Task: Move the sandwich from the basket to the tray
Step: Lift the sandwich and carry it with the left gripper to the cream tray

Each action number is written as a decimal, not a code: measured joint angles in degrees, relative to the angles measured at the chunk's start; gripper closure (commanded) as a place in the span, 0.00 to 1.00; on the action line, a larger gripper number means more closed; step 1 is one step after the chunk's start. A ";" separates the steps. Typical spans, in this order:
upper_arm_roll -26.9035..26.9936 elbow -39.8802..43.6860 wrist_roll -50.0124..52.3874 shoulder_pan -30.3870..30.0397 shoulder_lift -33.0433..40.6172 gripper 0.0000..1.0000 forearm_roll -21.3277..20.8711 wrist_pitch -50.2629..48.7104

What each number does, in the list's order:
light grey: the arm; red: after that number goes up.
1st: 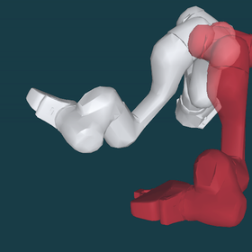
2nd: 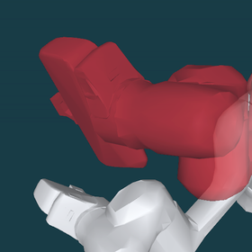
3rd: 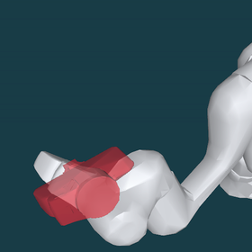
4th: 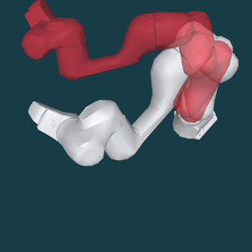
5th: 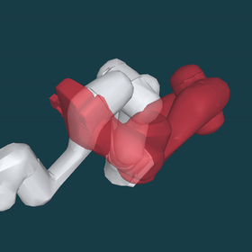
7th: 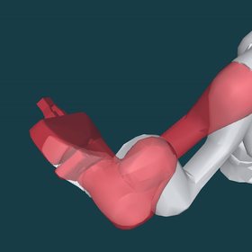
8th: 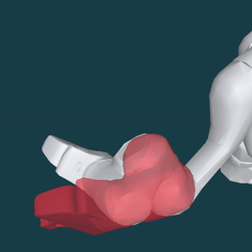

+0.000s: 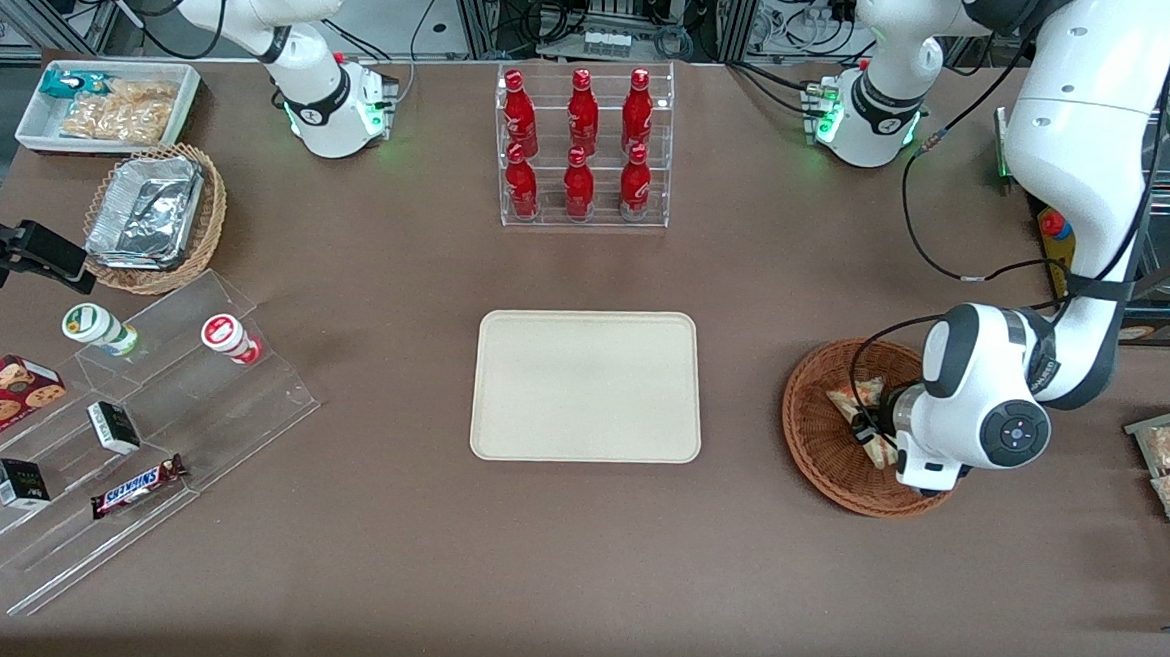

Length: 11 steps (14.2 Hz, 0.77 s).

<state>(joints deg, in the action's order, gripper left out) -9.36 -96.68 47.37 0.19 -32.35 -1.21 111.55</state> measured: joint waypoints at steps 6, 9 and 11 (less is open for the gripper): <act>-0.84 5.51 0.94 13.06 3.16 0.87 0.08 -2.75; -2.08 6.67 1.08 18.27 2.90 0.87 2.30 -2.66; -2.94 7.62 1.05 22.11 1.02 0.87 2.52 -1.25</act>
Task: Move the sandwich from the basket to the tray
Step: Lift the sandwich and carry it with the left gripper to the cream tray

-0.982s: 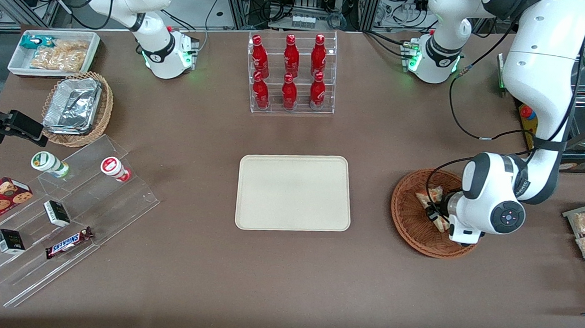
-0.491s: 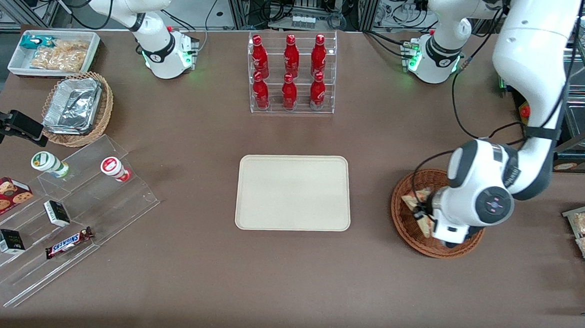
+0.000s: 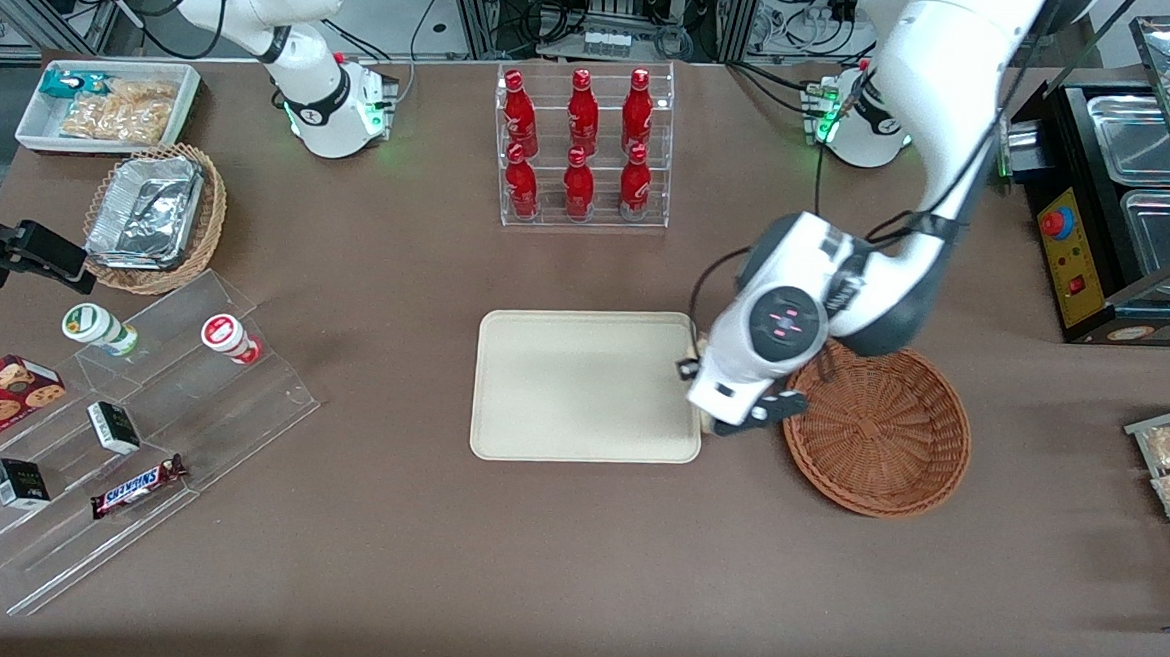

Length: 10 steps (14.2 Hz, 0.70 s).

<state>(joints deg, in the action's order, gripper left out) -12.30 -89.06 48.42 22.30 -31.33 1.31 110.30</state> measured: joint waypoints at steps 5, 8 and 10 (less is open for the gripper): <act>-0.06 6.74 3.66 9.58 -10.09 0.87 0.00 4.85; 0.24 11.15 4.37 11.14 -14.60 0.75 0.00 5.06; 0.31 13.32 4.37 11.16 -16.16 0.39 -0.08 5.06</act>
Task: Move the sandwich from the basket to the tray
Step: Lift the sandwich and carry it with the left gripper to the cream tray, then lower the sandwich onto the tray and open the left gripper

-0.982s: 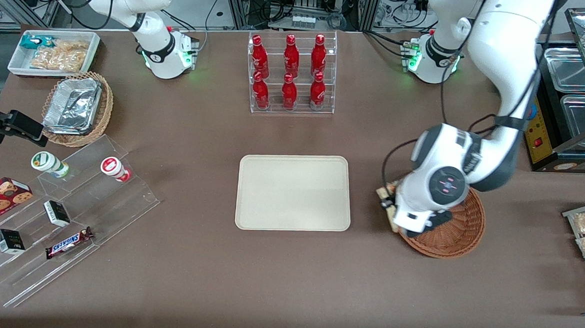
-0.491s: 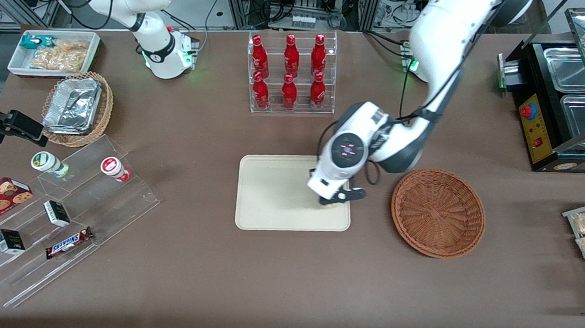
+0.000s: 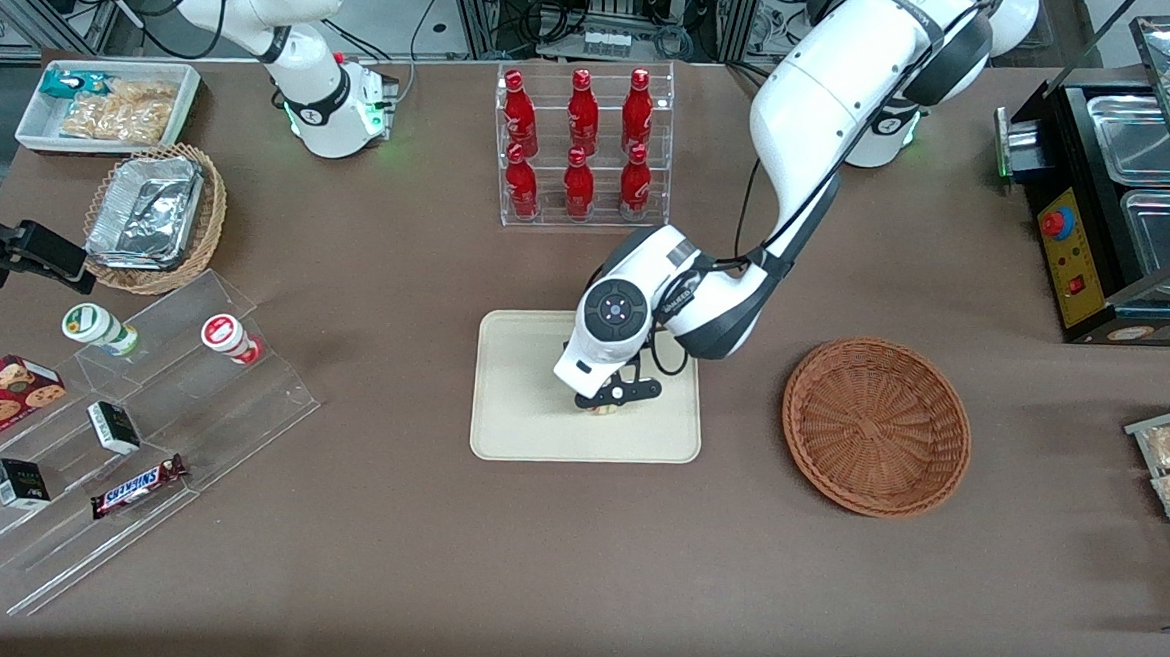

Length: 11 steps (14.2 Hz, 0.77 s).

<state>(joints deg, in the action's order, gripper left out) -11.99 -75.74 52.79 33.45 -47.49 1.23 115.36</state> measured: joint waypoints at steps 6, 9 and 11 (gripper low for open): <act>0.63 3.61 2.23 0.07 -1.09 0.00 -4.33 0.09; 2.99 6.04 2.42 0.15 -0.61 0.00 -4.80 -1.80; 5.36 7.73 2.39 0.04 1.31 0.00 -4.85 -6.01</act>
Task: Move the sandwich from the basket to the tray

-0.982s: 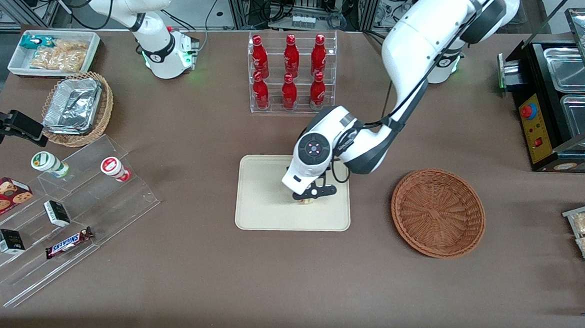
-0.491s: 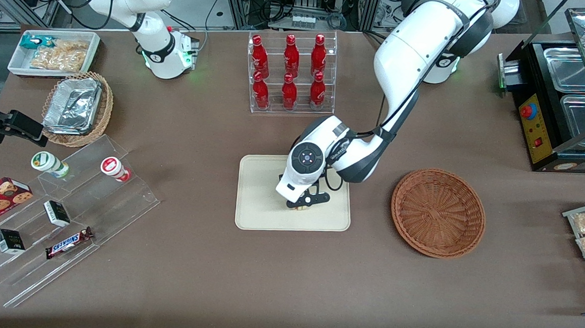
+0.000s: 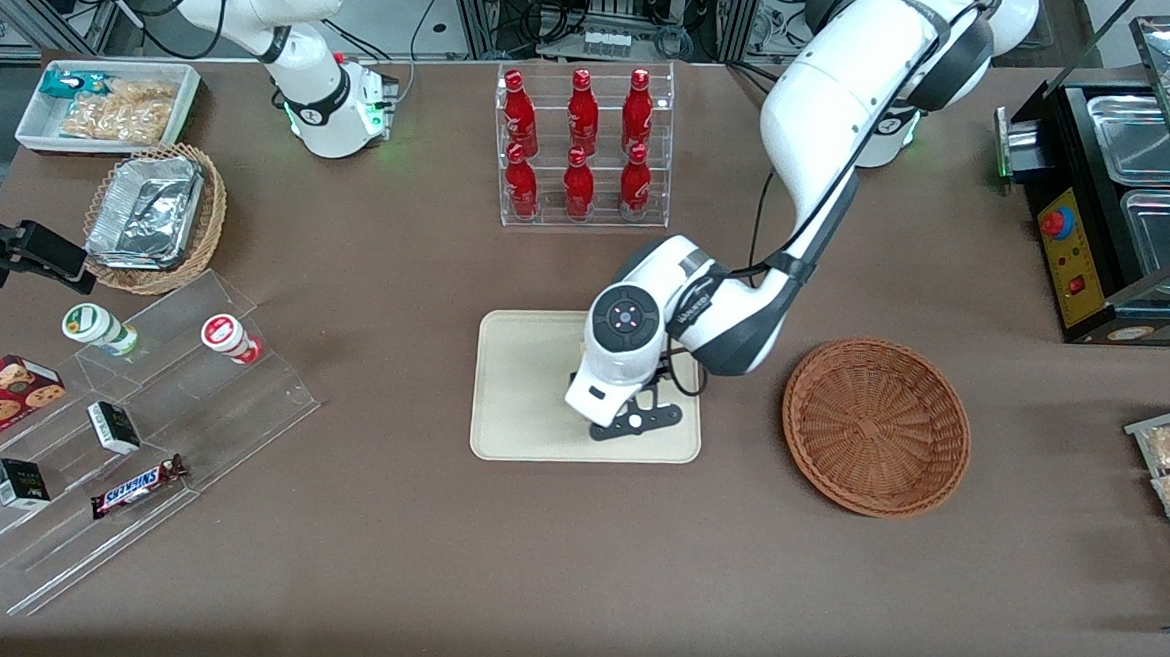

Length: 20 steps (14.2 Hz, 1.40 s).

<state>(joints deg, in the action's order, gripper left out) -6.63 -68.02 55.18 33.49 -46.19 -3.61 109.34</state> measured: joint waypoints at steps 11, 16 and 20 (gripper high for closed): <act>3.81 -5.53 -33.83 -22.43 23.30 0.00 2.61 -28.33; 4.07 -9.95 -39.48 -27.98 31.71 0.00 2.57 -35.99; 4.67 -17.52 -40.21 -28.54 38.14 0.00 2.08 -35.43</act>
<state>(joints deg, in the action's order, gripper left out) -1.96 -85.53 14.97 4.95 -8.05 -1.53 73.91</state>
